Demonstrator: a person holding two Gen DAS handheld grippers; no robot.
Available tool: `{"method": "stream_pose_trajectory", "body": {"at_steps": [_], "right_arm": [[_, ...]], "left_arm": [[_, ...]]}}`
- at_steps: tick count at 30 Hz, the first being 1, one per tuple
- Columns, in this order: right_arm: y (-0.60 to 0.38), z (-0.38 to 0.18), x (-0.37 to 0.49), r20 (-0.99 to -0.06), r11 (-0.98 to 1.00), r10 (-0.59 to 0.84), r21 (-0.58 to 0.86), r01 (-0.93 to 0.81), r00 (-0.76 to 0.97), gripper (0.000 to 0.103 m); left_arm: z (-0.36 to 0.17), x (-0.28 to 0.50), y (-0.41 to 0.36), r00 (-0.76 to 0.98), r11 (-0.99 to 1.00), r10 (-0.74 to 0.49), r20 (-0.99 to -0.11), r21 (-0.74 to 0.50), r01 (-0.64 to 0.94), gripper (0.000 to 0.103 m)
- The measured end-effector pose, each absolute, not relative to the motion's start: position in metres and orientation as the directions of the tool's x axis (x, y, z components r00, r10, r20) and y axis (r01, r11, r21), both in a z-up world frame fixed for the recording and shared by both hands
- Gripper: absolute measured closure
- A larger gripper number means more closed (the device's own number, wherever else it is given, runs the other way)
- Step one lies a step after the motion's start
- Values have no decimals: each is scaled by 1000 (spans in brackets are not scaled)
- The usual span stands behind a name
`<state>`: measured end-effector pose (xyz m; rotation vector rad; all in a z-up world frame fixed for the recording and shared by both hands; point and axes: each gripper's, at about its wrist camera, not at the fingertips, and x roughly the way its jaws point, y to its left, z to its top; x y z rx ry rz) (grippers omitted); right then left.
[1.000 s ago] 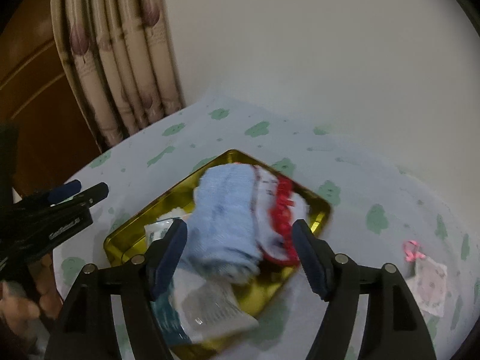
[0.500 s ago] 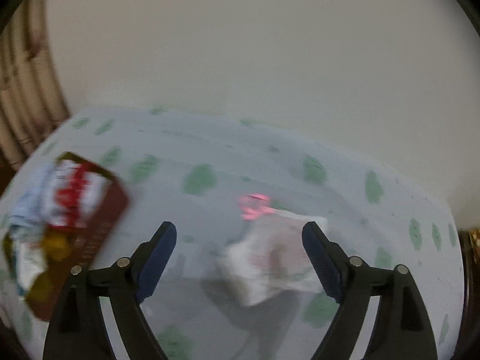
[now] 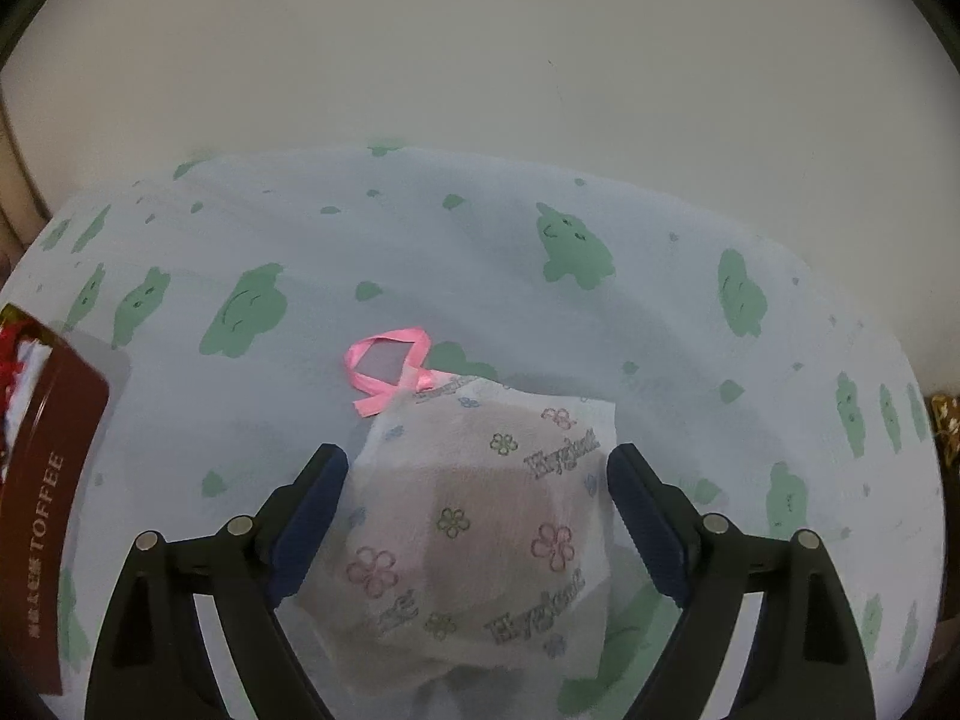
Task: Organize soft objects
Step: 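Grasp the pink-ribboned white sachet with the right gripper and lift it, then grasp the folded white cloth with the left gripper while the right holds the sachet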
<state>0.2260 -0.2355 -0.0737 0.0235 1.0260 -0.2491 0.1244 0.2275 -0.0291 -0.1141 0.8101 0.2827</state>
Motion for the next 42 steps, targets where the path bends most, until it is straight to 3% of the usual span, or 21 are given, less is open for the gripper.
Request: {"method": "stream_pose_trajectory", "body": {"at_steps": [2, 3, 4, 7, 16, 26, 34, 42], "right_arm": [[-240, -76, 227, -847, 970, -187, -79, 231, 498, 18], [-241, -76, 226, -845, 970, -182, -70, 233, 503, 24], [-242, -77, 226, -844, 971, -174, -60, 233, 507, 36], [-243, -79, 224, -848, 976, -141, -33, 214, 512, 46], [-242, -59, 211, -803, 977, -118, 10, 212, 584, 67], [-264, -43, 181, -772, 969, -182, -35, 245, 609, 69], [-307, -54, 141, -786, 954, -253, -108, 278, 563, 69], [-323, -72, 104, -813, 966, -225, -113, 233, 538, 67]], "left_arm": [[-30, 126, 227, 650, 957, 204, -732, 9, -290, 45], [-31, 127, 226, 648, 957, 204, -734, 11, -290, 45], [-31, 127, 226, 646, 957, 206, -735, 13, -290, 45], [-31, 127, 226, 651, 956, 211, -729, 15, -293, 45], [-31, 127, 224, 650, 956, 220, -727, 28, -292, 45], [-26, 123, 217, 677, 964, 210, -705, 35, -262, 45], [-7, 114, 171, 727, 990, 143, -672, 82, -119, 45], [30, 108, 80, 738, 988, -76, -670, 49, 147, 43]]}}
